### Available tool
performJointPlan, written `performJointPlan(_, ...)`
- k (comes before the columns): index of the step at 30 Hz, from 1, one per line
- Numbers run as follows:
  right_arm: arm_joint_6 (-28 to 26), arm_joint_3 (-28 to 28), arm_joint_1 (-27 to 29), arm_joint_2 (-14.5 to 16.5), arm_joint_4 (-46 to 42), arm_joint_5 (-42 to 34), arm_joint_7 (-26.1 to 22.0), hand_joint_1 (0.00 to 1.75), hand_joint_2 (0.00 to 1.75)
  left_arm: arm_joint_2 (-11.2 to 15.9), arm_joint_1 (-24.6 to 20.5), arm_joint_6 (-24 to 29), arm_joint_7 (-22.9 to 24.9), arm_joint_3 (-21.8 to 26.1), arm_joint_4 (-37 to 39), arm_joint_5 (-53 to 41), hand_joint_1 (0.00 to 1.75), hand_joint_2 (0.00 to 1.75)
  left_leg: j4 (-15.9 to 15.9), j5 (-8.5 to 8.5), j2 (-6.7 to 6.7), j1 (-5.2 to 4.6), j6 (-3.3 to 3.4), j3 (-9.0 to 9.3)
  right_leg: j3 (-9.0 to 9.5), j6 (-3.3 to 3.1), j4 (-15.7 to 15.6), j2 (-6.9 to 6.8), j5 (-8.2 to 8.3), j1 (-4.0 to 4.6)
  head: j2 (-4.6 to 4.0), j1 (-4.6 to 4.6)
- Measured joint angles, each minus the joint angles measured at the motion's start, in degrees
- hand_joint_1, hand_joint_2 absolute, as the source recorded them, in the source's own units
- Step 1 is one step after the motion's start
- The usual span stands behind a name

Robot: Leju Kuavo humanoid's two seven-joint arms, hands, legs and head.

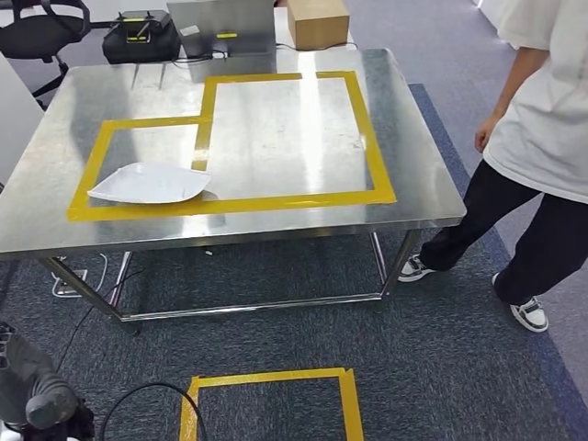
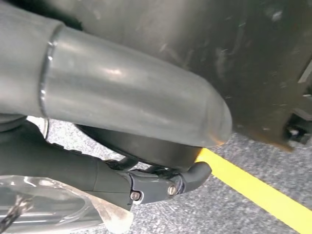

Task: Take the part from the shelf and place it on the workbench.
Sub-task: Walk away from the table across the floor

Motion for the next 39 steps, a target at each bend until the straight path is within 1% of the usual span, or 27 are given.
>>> performJointPlan(1, 0.0, 0.0, 0.0, 0.0, 0.0, 0.0, 0.0, 0.00, 0.00, 0.0, 0.2, 0.0, 0.0, 0.1, 0.0, 0.0, 0.00, 0.00, 0.8, -1.15, -0.16, 0.12, -0.32, -0.35, -0.47, -0.60, 0.0, -0.10, 0.53, -0.03, 0.00, -0.05)
performJointPlan(3, -0.2, -0.1, 0.0, 0.0, 0.0, 0.0, 0.0, 0.00, 0.00, 0.0, 0.6, 0.0, 0.0, 0.4, 0.0, 0.0, 0.00, 0.00, 5.7, -6.27, -0.49, 0.25, -0.86, -1.73, -1.56, -1.47, 0.0, -0.29, 1.72, -0.10, 0.00, -0.15)
performJointPlan(5, -0.3, -0.1, 0.0, 0.0, 0.0, -0.1, 0.0, 0.00, 0.00, -0.1, 1.1, 0.1, 0.0, 0.7, 0.0, 0.0, 0.00, 0.00, 13.1, -11.23, -0.58, 0.26, -1.15, -3.07, -2.69, -1.74, 0.1, -0.30, 2.91, 0.02, 0.00, -0.18)
performJointPlan(6, -0.3, -0.1, 0.0, 0.0, 0.0, -0.1, -0.1, 0.00, 0.00, -0.2, 1.3, 0.1, 0.0, 0.8, 0.0, 0.0, 0.00, 0.00, 15.5, -12.05, -0.60, 0.25, -1.15, -3.00, -3.36, -1.75, 0.3, -0.29, 3.47, 0.09, 0.00, -0.18)
performJointPlan(7, -0.3, -0.1, 0.0, 0.0, 0.0, -0.2, -0.1, 0.00, 0.00, -0.3, 1.6, 0.1, 0.0, 0.9, 0.0, -0.2, 0.00, 0.00, 15.7, -11.63, -0.62, 0.24, -1.04, -2.02, -4.19, -1.74, 0.5, -0.27, 3.99, 0.15, 0.01, -0.18)
performJointPlan(8, -0.4, -0.1, 0.0, 0.0, 0.0, -0.3, -0.1, 0.00, 0.00, -0.3, 1.9, 0.1, -0.1, 1.2, 0.0, -0.4, 0.00, 0.00, 13.7, -10.37, -0.66, 0.21, -0.82, -0.01, -5.05, -1.69, 0.8, -0.22, 4.45, 0.19, 0.01, -0.18)
performJointPlan(11, -0.5, -0.3, 0.0, 0.1, 0.0, -0.4, 0.0, 0.00, 0.00, -0.8, 2.8, 0.1, 0.2, 2.3, 0.0, -1.1, 0.00, 0.00, 1.8, -7.71, -0.99, -0.03, 0.11, 8.07, -7.04, -1.22, 1.6, -0.02, 5.61, 0.38, 0.01, -0.15)
performJointPlan(13, -0.7, -0.4, 0.0, 0.1, 0.0, -0.6, 0.1, 0.00, 0.00, -1.4, 3.9, 0.2, 1.3, 3.4, 0.0, -1.1, 0.00, 0.00, -1.7, -7.79, -1.14, -0.31, 0.53, 9.72, -7.68, -0.59, 1.7, 0.02, 6.50, 0.45, 0.01, -0.15)
performJointPlan(15, -0.9, -0.5, 0.1, 0.1, 0.0, -0.8, 0.2, 0.00, 0.00, -2.2, 5.3, 0.0, 3.1, 5.1, 0.2, -0.1, 0.00, 0.00, -2.0, -7.00, -1.02, -0.34, 1.10, 8.98, -7.99, 0.17, 1.6, 0.07, 7.16, 0.31, 0.01, -0.20)
performJointPlan(16, -1.0, -0.7, 0.2, 0.1, 0.0, -0.9, 0.1, 0.00, 0.00, -2.9, 5.9, -0.2, 4.2, 6.2, 0.5, 0.9, 0.00, 0.00, -2.1, -6.46, -0.90, -0.29, 1.53, 8.48, -8.37, 0.51, 2.0, 0.07, 6.51, 0.23, 0.01, -0.20)
performJointPlan(18, -1.1, -1.1, 0.2, 0.1, 0.0, -1.2, -0.1, 0.00, 0.00, -4.5, 7.0, -1.2, 6.4, 8.9, 2.2, 2.8, 0.00, 0.00, -2.3, -5.20, -0.60, -0.15, 2.36, 7.14, -9.95, 0.93, 5.6, 0.08, 2.31, 0.14, 0.01, -0.01)
performJointPlan(20, -1.1, -1.5, 0.2, 0.1, 0.0, -1.4, -0.3, 0.00, 0.00, -6.6, 7.8, -3.4, 7.8, 12.7, 5.4, 3.8, 0.00, 0.00, -2.3, -3.88, -0.43, -0.32, 2.78, 5.42, -11.87, 1.19, 12.7, 0.08, -3.08, 0.13, 0.01, 0.16)
performJointPlan(21, -1.1, -1.7, 0.2, 0.1, 0.0, -1.4, -0.3, 0.00, 0.00, -7.8, 7.9, -5.1, 8.6, 15.0, 7.8, 3.7, 0.00, 0.00, -2.2, -3.17, -0.37, -0.41, 2.80, 4.49, -12.17, 1.27, 15.7, 0.08, -4.28, 0.14, 0.01, 0.18)
performJointPlan(22, -1.0, -1.8, 0.2, 0.1, 0.0, -1.3, -0.3, 0.00, 0.00, -9.1, 7.8, -6.9, 9.5, 18.1, 10.8, 3.3, 0.00, 0.00, -2.1, -2.46, -0.33, -0.50, 2.77, 3.55, -11.71, 1.31, 17.2, 0.08, -4.08, 0.14, 0.01, 0.20)
performJointPlan(23, -1.0, -1.9, 0.2, 0.1, 0.0, -1.3, -0.4, 0.00, 0.00, -10.4, 7.5, -8.6, 10.2, 21.1, 13.9, 2.7, 0.00, 0.00, -1.9, -1.82, -0.26, -0.55, 2.69, 2.62, -10.32, 1.26, 16.8, 0.07, -2.67, 0.16, 0.01, 0.22)
performJointPlan(25, -0.7, -1.9, 0.1, 0.1, 0.0, -1.0, -0.3, 0.00, 0.00, -12.4, 6.1, -11.1, 10.0, 27.8, 21.2, 0.2, 0.00, 0.00, -1.4, -0.71, -0.15, -0.62, 2.37, 1.02, -4.82, 0.92, 10.5, 0.07, 0.34, 0.20, 0.01, 0.21)
performJointPlan(27, -0.1, -1.9, -0.1, 0.1, 0.0, -0.5, -0.1, 0.00, 0.00, -13.3, 3.2, -12.3, 8.1, 34.8, 31.1, -4.2, 0.00, 0.00, -1.1, 0.47, -0.15, -0.77, 1.88, -0.04, 0.75, 0.39, 2.1, 0.09, 0.20, 0.36, 0.01, 0.21)
performJointPlan(28, 0.2, -1.9, -0.2, 0.0, 0.0, -0.3, 0.0, 0.00, 0.00, -13.4, 1.4, -12.2, 6.9, 38.3, 37.1, -6.4, 0.00, 0.00, -1.1, 1.11, -0.14, -0.79, 1.54, -0.26, 2.01, 0.06, -0.3, 0.14, -0.43, 0.49, 0.01, 0.28)
performJointPlan(30, 0.4, -1.9, -0.2, 0.0, 0.0, 0.0, 0.2, 0.00, 0.00, -13.2, -1.8, -11.3, 4.9, 45.1, 49.2, -9.7, 0.00, 0.00, -1.5, 2.25, -0.10, -0.67, 0.78, -0.47, 1.64, -0.76, -1.4, 0.17, -0.17, 0.66, 0.00, 0.36)
performJointPlan(31, 0.5, -1.9, -0.2, 0.0, 0.0, 0.1, 0.3, 0.00, 0.00, -13.0, -3.1, -10.2, 4.6, 48.2, 55.2, -11.2, 0.00, 0.00, -1.4, 1.92, -0.20, -0.54, 0.36, -0.71, 1.18, -1.26, -1.4, 0.12, 0.43, 0.61, -0.01, 0.39)
performJointPlan(32, 0.6, -2.0, -0.2, 0.0, 0.0, 0.2, 0.5, 0.00, 0.00, -12.6, -4.2, -8.9, 5.2, 50.9, 60.9, -12.8, 0.00, 0.00, -0.5, 0.36, -0.35, -0.43, -0.06, -1.14, 0.59, -1.76, -1.5, 0.02, 1.11, 0.52, -0.01, 0.26)
performJointPlan(33, 0.8, -2.0, -0.2, -0.1, 0.0, 0.4, 0.7, 0.00, 0.00, -12.2, -5.2, -7.7, 6.4, 53.1, 66.1, -14.7, 0.00, 0.00, 1.5, -2.27, -0.53, -0.28, -0.47, -1.77, -0.12, -2.14, -1.6, -0.08, 1.86, 0.41, -0.01, 0.13)
performJointPlan(35, 1.3, -2.0, -0.2, -0.2, 0.0, 0.8, 1.2, 0.00, 0.00, -11.4, -6.8, -6.3, 11.8, 55.4, 75.6, -18.9, 0.00, 0.00, 8.7, -8.86, -0.73, 0.02, -1.18, -3.12, -1.69, -2.44, -1.5, -0.29, 3.17, 0.41, -0.01, -0.04)
performJointPlan(36, 1.5, -2.0, -0.3, -0.2, 0.0, 1.0, 1.5, 0.00, 0.00, -11.0, -7.6, -6.4, 15.3, 55.9, 79.5, -21.0, 0.00, 0.00, 12.3, -10.66, -0.75, 0.17, -1.44, -3.42, -2.41, -2.40, -1.3, -0.39, 3.78, 0.42, -0.01, -0.05)
performJointPlan(37, 1.7, -2.0, -0.3, -0.3, 0.0, 1.3, 1.8, 0.00, 0.00, -10.7, -8.3, -6.7, 19.1, 56.1, 83.0, -22.8, 0.00, 0.00, 14.7, -10.98, -0.77, 0.32, -1.65, -3.12, -3.25, -2.30, -1.1, -0.48, 4.38, 0.40, -0.01, -0.05)
performJointPlan(38, 1.7, -2.0, -0.3, -0.4, 0.0, 1.5, 1.9, 0.00, 0.00, -10.5, -8.8, -7.2, 22.4, 56.2, 85.8, -24.2, 0.00, 0.00, 15.2, -9.95, -0.77, 0.49, -1.79, -2.05, -4.14, -2.16, -0.7, -0.52, 4.92, 0.35, -0.01, -0.06)
performJointPlan(39, 1.7, -2.0, -0.4, -0.4, 0.0, 1.6, 2.0, 0.00, 0.00, -10.4, -9.1, -7.9, 24.6, 56.2, 88.1, -25.1, 0.00, 0.00, 13.7, -8.34, -0.77, 0.68, -1.91, -0.06, -5.10, -1.94, -0.2, -0.51, 5.38, 0.27, -0.01, -0.04)
